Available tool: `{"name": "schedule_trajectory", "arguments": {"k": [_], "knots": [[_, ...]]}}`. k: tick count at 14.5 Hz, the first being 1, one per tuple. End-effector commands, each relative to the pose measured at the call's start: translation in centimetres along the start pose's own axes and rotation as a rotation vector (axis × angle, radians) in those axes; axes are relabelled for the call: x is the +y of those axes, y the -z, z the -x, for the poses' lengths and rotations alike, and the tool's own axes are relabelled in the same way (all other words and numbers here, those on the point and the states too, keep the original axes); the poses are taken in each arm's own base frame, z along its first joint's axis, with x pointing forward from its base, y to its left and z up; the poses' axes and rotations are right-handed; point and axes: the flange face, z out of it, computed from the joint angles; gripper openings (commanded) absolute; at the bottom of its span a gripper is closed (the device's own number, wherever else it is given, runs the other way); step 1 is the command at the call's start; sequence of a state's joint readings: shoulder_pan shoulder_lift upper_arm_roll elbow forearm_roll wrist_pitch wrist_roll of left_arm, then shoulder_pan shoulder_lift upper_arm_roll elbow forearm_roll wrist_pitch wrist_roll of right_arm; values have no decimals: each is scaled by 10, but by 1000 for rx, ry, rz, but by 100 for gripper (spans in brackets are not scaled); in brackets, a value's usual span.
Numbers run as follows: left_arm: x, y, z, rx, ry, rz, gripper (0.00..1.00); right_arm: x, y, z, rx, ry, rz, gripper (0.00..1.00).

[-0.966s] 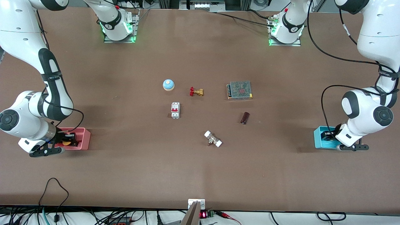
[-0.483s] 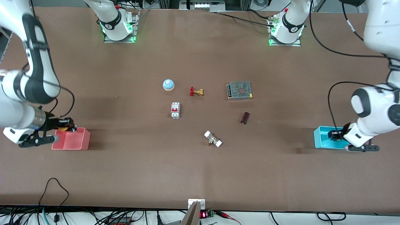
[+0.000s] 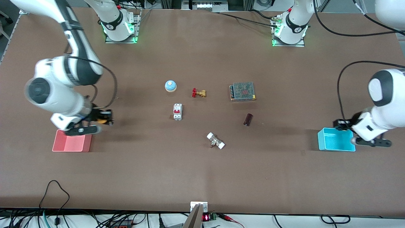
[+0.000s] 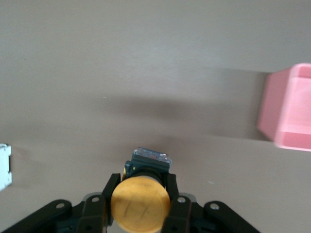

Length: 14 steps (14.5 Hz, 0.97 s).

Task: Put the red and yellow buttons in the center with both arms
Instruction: 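Carry the yellow button toward the table center while the left gripper carries the red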

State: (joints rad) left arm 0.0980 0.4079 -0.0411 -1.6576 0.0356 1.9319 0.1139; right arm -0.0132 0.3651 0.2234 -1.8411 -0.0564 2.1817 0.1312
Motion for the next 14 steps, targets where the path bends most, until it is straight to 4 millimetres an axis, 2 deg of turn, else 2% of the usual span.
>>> {"name": "schedule_trajectory", "arguments": {"k": [1, 3, 5, 6, 9, 11, 13, 14], "knots": [[75, -21, 16, -66, 6, -28, 26, -25, -48, 18, 46, -10, -9, 32], [129, -43, 24, -87, 22, -45, 25, -41, -71, 20, 61, 16, -23, 32], [188, -71, 37, -82, 41, -66, 25, -46, -84, 20, 65, 23, -29, 33], [203, -85, 43, -51, 35, -63, 25, -52, -91, 22, 68, 35, -33, 33], [211, -128, 62, 28, 14, -41, 26, -56, -106, 23, 69, 41, -39, 33], [240, -156, 82, 52, 59, -36, 27, -57, -111, 24, 66, 43, -40, 33], [245, -181, 94, 95, 88, -16, 27, -59, -119, 25, 54, 47, -41, 34], [240, -189, 96, 106, 91, -10, 27, -59, -122, 25, 53, 50, -40, 34]]}}
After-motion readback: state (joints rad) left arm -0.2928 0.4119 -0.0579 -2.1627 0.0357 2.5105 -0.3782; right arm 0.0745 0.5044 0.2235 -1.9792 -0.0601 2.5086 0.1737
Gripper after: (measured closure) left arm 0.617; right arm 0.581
